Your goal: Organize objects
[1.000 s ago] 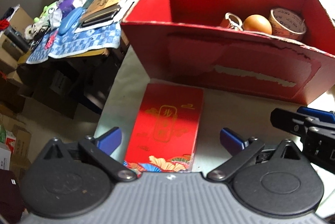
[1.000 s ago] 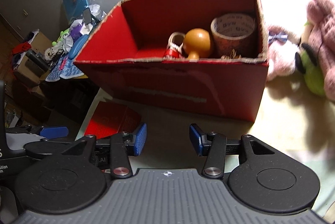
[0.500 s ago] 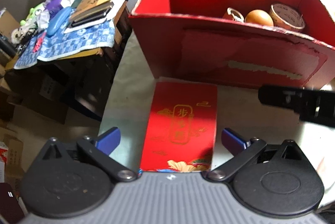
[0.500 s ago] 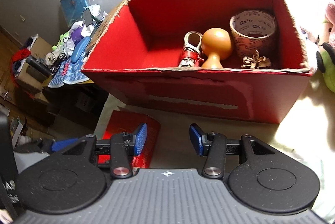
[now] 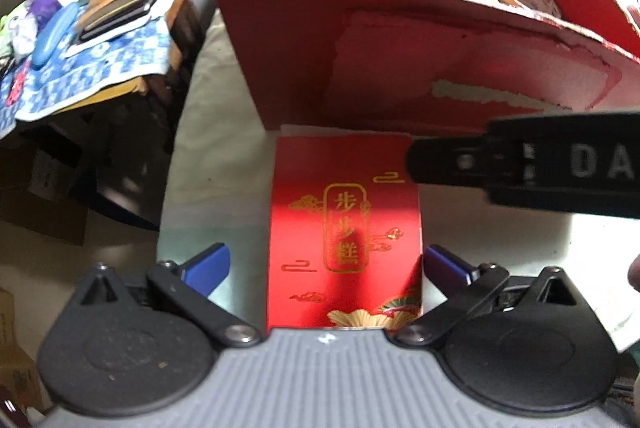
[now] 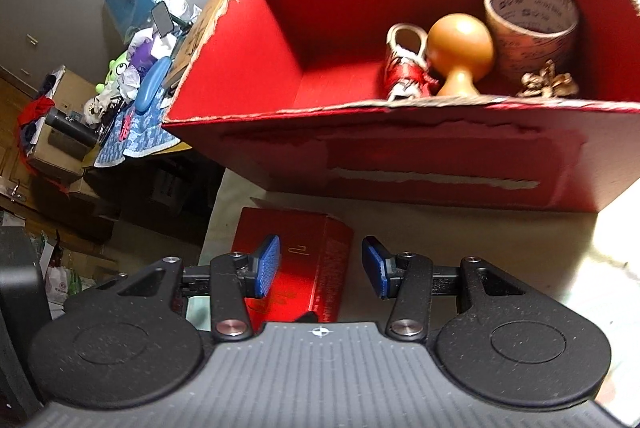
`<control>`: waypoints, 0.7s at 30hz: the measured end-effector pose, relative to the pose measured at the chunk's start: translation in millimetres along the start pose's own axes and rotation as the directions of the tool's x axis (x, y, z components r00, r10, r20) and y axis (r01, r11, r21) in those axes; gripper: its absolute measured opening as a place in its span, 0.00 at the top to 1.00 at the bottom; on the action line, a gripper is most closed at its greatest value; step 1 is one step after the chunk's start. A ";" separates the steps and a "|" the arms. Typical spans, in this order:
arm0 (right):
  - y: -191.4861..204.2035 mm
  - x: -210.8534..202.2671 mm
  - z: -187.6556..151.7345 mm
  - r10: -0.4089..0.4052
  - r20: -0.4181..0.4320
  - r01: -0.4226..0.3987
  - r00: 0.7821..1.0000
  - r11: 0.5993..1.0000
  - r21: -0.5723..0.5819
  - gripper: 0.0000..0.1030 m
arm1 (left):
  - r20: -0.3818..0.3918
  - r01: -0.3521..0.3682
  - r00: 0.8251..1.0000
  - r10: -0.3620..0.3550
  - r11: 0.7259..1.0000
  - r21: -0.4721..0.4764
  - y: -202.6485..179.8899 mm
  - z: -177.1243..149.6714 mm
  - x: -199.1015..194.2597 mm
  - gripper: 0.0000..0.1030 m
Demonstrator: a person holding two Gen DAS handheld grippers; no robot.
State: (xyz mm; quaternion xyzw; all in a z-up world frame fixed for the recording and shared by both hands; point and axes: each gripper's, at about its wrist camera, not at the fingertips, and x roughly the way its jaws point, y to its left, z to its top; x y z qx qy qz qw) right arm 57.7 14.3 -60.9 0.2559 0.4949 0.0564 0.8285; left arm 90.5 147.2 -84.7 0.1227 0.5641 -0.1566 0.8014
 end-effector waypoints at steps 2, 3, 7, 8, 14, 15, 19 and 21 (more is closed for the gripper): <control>2.6 5.0 0.8 -0.004 -0.014 0.004 1.000 1.000 0.007 0.52 | -0.018 0.019 1.000 -0.018 1.000 0.010 1.4 0.1 4.5 0.00; 3.2 6.8 1.2 -0.006 -0.019 0.006 1.000 1.000 0.012 0.52 | -0.031 0.037 0.999 -0.037 0.999 0.011 2.7 0.8 6.8 0.00; 3.1 13.8 2.9 -0.011 -0.043 0.012 0.999 0.999 0.033 0.52 | -0.054 0.091 0.994 -0.090 0.996 0.008 7.8 3.9 13.0 0.01; 3.3 15.7 3.3 -0.009 -0.052 0.011 0.999 0.999 0.036 0.52 | -0.055 0.096 0.994 -0.095 0.995 0.010 8.4 4.5 14.2 0.02; 6.7 29.8 5.2 0.005 -0.122 0.000 0.993 0.999 0.036 0.52 | -0.113 0.165 0.980 -0.164 0.986 0.006 12.4 4.5 25.7 0.17; 6.2 31.9 5.8 0.005 -0.132 0.001 0.991 0.999 0.040 0.52 | -0.118 0.169 0.979 -0.168 0.986 0.004 13.5 5.1 27.0 0.17; 5.7 36.7 5.9 0.014 -0.160 -0.007 0.987 0.999 0.048 0.46 | -0.120 0.181 0.977 -0.178 0.984 0.008 13.6 4.7 28.1 0.17; 7.2 36.8 6.0 0.010 -0.164 -0.004 0.986 0.999 0.039 0.46 | -0.119 0.180 0.977 -0.177 0.984 0.012 12.7 4.4 27.7 0.17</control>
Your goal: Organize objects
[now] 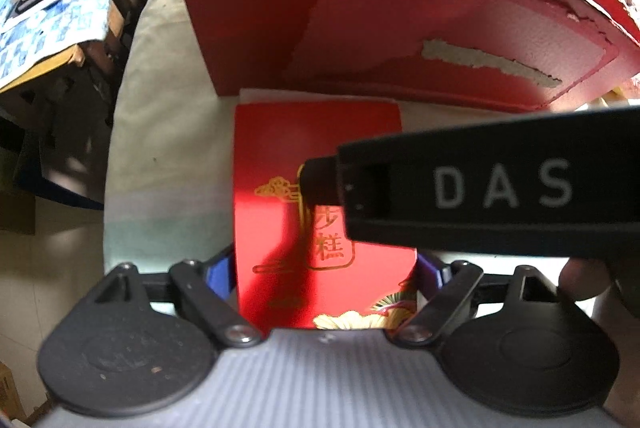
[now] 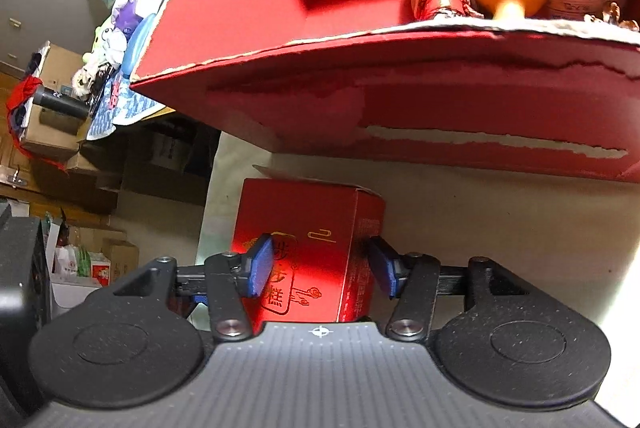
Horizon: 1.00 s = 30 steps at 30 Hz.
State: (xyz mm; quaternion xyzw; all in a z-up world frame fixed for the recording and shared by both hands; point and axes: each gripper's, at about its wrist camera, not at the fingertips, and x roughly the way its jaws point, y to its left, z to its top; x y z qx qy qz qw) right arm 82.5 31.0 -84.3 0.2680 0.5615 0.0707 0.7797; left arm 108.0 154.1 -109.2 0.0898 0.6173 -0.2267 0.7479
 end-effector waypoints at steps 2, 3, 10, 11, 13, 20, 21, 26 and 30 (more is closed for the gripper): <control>0.1 -1.0 -0.6 0.002 -0.003 -0.002 1.000 1.000 -0.004 0.48 | -0.003 0.006 1.000 -0.006 1.000 -0.001 -0.1 0.0 -0.5 0.21; -0.7 -2.1 -0.8 0.006 -0.003 -0.006 1.000 1.000 -0.003 0.51 | -0.004 0.005 1.000 -0.005 1.000 -0.004 0.3 0.0 -1.1 0.22; -0.9 -11.7 -4.8 0.036 0.007 -0.036 0.999 0.999 -0.028 0.58 | -0.001 0.007 1.000 -0.007 1.000 -0.010 -1.9 -6.8 -8.9 0.22; 0.6 -13.4 -5.7 0.039 0.010 -0.038 0.999 0.998 -0.039 0.58 | 0.002 0.002 1.000 -0.002 1.000 -0.003 -4.1 -8.7 -11.3 0.22; 2.5 -18.5 -9.2 0.047 0.020 -0.045 0.999 0.997 -0.060 0.58 | 0.011 -0.004 1.000 0.004 1.000 0.004 -7.5 -12.5 -16.7 0.22; 5.8 -42.8 -22.4 0.083 0.079 -0.073 0.993 0.990 -0.120 0.58 | 0.061 -0.004 0.998 0.001 0.999 0.037 -20.6 -19.0 -44.4 0.22; 5.5 -47.8 -24.1 0.088 0.091 -0.076 0.992 0.989 -0.130 0.58 | 0.072 -0.007 0.997 0.004 0.999 0.048 -24.9 -22.1 -46.8 0.22; 8.2 -73.0 -31.1 0.101 0.173 -0.070 0.980 0.982 -0.176 0.58 | 0.125 -0.014 0.992 0.002 0.995 0.096 -33.0 -13.9 -67.7 0.22; 9.5 -90.8 -34.5 0.100 0.246 -0.049 0.964 0.978 -0.204 0.58 | 0.163 -0.005 0.986 -0.015 0.992 0.123 -48.6 -6.3 -82.8 0.22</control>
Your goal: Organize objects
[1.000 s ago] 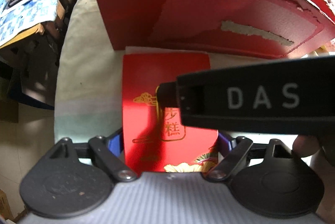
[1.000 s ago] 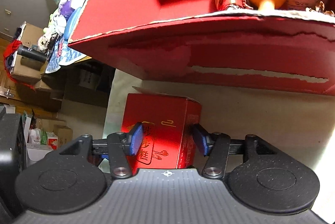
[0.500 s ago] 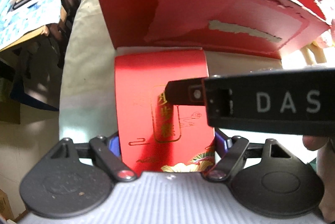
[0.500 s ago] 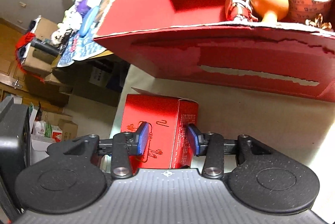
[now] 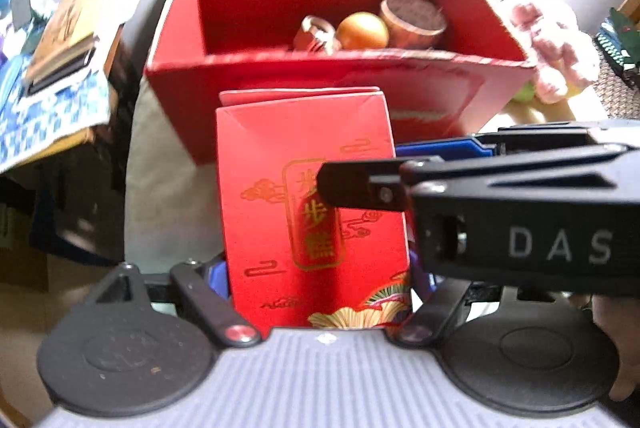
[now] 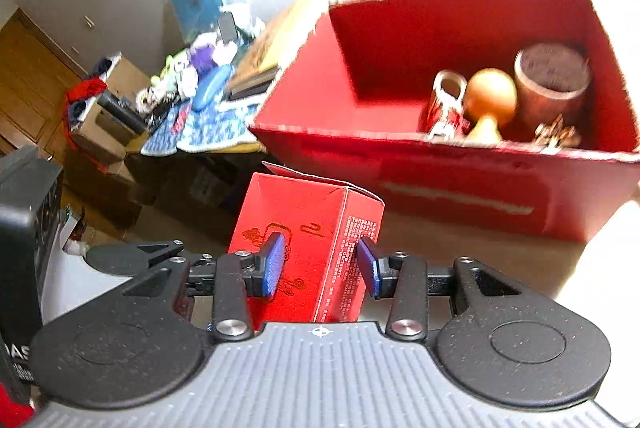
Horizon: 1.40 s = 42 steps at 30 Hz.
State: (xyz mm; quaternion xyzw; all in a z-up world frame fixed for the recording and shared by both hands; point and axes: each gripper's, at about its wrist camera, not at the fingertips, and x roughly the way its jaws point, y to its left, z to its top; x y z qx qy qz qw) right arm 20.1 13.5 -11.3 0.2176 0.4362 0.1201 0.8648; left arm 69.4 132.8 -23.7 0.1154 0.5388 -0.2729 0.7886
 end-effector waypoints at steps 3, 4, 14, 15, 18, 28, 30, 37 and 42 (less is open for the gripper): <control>0.0 -11.3 2.3 -0.007 0.041 0.007 0.999 1.000 -0.004 0.58 | 0.025 0.008 1.000 -0.009 1.000 0.023 -8.8 6.3 -9.6 0.22; -0.4 -15.7 2.6 -0.008 0.054 0.009 0.999 1.000 -0.003 0.58 | 0.034 0.010 0.999 -0.011 0.999 0.032 -11.5 8.3 -12.5 0.22; -6.4 -54.3 22.2 -0.023 0.193 0.024 0.981 1.000 -0.002 0.58 | 0.158 0.014 0.987 -0.031 0.994 0.109 -32.5 36.0 -43.3 0.22; -6.5 -56.3 26.0 -0.025 0.210 0.026 0.977 1.000 -0.002 0.58 | 0.175 0.010 0.984 -0.030 0.993 0.114 -33.4 40.6 -46.1 0.22; -9.0 -61.4 37.9 -0.021 0.256 0.020 0.966 1.000 0.007 0.59 | 0.224 0.002 0.974 -0.030 0.992 0.125 -33.3 54.8 -52.1 0.22; -13.0 -47.8 79.9 -0.030 0.343 0.030 0.939 1.000 0.005 0.60 | 0.301 -0.038 0.954 -0.001 0.992 0.124 -20.8 100.8 -43.7 0.22; -14.4 -41.3 86.4 -0.030 0.343 0.031 0.939 1.000 0.000 0.60 | 0.300 -0.039 0.954 0.003 0.993 0.115 -14.4 108.7 -39.1 0.22; -21.4 -12.9 99.8 -0.028 0.333 0.025 0.943 1.000 0.012 0.61 | 0.281 -0.074 0.959 0.048 0.994 0.084 2.3 124.4 -14.0 0.22; -31.3 14.5 104.9 -0.045 0.288 0.039 0.957 0.999 0.025 0.61 | 0.232 -0.080 0.971 0.065 0.995 0.056 15.5 132.7 12.9 0.21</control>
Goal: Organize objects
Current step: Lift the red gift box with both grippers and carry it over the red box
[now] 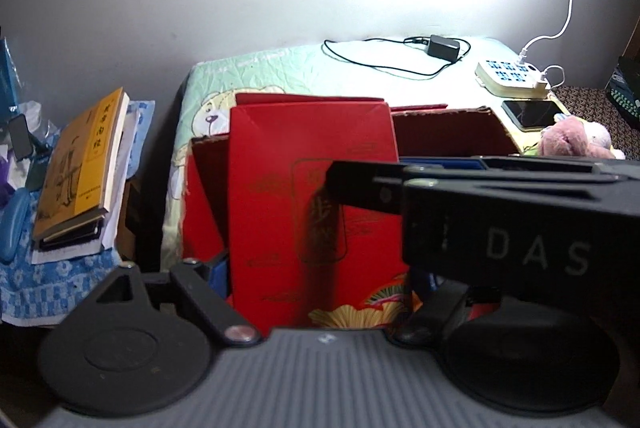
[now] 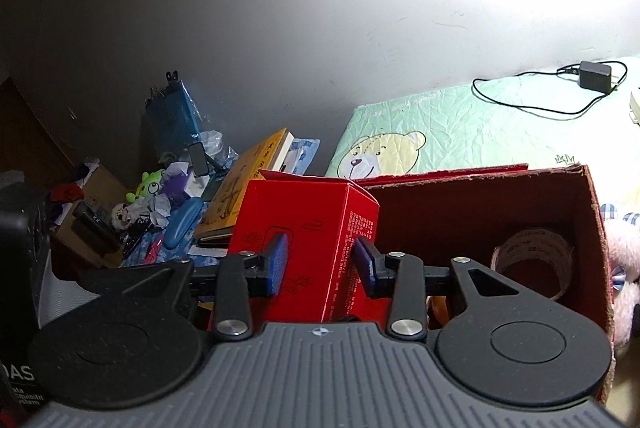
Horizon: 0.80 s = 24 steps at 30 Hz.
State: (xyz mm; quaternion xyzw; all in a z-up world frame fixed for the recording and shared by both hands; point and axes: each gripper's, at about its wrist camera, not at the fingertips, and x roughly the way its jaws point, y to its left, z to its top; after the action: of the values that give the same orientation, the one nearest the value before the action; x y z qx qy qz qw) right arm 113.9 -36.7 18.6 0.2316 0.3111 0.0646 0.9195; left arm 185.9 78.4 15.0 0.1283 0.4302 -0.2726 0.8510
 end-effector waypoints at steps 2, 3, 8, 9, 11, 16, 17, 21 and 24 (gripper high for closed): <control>-4.2 9.9 -0.7 0.003 -0.030 -0.003 1.000 1.000 0.014 0.61 | -0.024 -0.001 1.000 0.001 1.000 -0.008 4.2 -2.3 11.2 0.22; -5.8 14.7 -0.9 0.005 -0.046 -0.004 0.999 1.000 0.015 0.61 | -0.034 -0.004 0.999 0.004 1.000 -0.009 5.6 -3.6 16.1 0.22; -12.4 35.3 -1.6 0.005 -0.122 -0.005 0.992 1.000 -0.001 0.61 | -0.094 -0.005 0.996 0.002 1.000 -0.030 10.0 -7.0 39.1 0.21; -14.6 38.8 -1.2 0.007 -0.139 -0.007 0.990 1.000 0.003 0.61 | -0.104 -0.005 0.995 0.002 0.999 -0.034 10.5 -7.3 43.1 0.21; -20.5 46.9 -0.1 0.015 -0.176 -0.012 0.984 1.000 0.021 0.61 | -0.126 -0.009 0.992 0.004 0.999 -0.039 12.7 -8.0 51.6 0.22; -36.0 60.2 3.8 0.058 -0.244 -0.031 0.968 0.993 0.112 0.61 | -0.137 -0.072 0.988 0.073 0.997 0.014 6.0 -9.0 59.7 0.21; -38.1 62.8 4.8 0.065 -0.258 -0.033 0.964 0.991 0.128 0.61 | -0.141 -0.085 0.986 0.087 0.996 0.023 5.0 -8.6 61.8 0.21; -47.2 70.5 4.9 0.075 -0.295 -0.027 0.952 0.986 0.164 0.61 | -0.151 -0.126 0.980 0.133 0.991 0.053 -0.2 -8.7 67.3 0.20; -50.1 77.4 1.6 0.071 -0.316 -0.016 0.946 0.985 0.174 0.62 | -0.150 -0.153 0.975 0.164 0.985 0.080 -4.7 -10.5 69.7 0.20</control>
State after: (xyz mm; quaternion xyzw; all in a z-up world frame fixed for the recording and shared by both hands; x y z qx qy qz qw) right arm 175.4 -61.3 -45.6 0.3018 0.4559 0.0951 0.8319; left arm 209.8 54.6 -47.2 0.2122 0.4741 -0.2075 0.8289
